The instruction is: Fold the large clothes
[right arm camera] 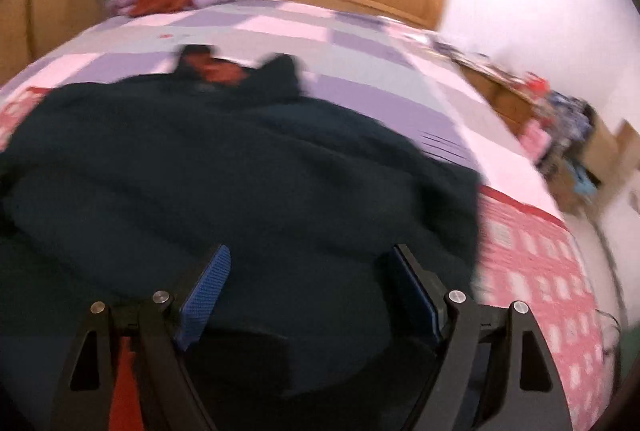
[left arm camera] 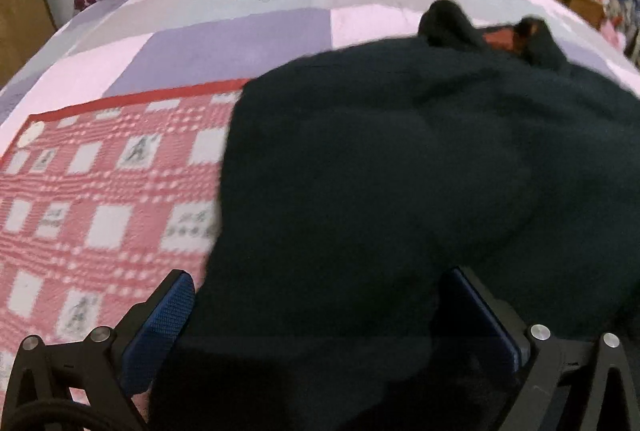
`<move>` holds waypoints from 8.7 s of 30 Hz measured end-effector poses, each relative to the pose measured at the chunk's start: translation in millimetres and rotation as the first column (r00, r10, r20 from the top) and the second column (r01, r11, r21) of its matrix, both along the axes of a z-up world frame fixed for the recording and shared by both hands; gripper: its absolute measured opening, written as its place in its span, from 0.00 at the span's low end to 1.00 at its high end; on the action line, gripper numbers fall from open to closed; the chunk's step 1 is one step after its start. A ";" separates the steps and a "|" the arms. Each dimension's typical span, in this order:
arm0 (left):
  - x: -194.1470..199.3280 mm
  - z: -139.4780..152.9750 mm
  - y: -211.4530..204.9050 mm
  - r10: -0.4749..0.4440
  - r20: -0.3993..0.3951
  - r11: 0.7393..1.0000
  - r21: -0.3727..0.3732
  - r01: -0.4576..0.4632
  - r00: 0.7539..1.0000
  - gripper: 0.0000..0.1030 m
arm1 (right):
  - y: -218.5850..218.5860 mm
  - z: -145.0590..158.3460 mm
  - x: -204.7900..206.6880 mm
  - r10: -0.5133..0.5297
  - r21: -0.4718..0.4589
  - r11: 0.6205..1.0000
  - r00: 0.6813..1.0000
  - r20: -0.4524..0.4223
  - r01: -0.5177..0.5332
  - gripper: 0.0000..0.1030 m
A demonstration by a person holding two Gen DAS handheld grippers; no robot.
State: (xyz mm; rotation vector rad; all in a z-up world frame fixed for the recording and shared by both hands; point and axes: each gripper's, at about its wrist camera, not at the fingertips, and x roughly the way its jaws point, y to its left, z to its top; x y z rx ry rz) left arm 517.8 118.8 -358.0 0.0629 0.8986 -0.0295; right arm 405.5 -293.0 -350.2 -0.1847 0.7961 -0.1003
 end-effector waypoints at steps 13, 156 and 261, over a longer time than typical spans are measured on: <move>-116.8 7.5 -31.2 -0.078 -0.088 0.996 -0.055 0.073 0.993 1.00 | 45.3 20.6 -110.9 0.098 0.070 0.993 0.993 -0.062 -0.094 0.81; -392.3 -15.5 89.8 0.050 -0.149 0.998 0.047 -0.043 0.988 0.18 | -39.2 -23.0 -460.5 -0.336 0.131 0.922 0.920 -0.202 0.365 0.14; -190.0 103.5 -57.5 -0.357 -0.138 0.911 -0.271 0.311 0.924 0.72 | 70.2 110.8 -200.6 0.159 0.144 0.981 0.970 -0.183 -0.134 0.79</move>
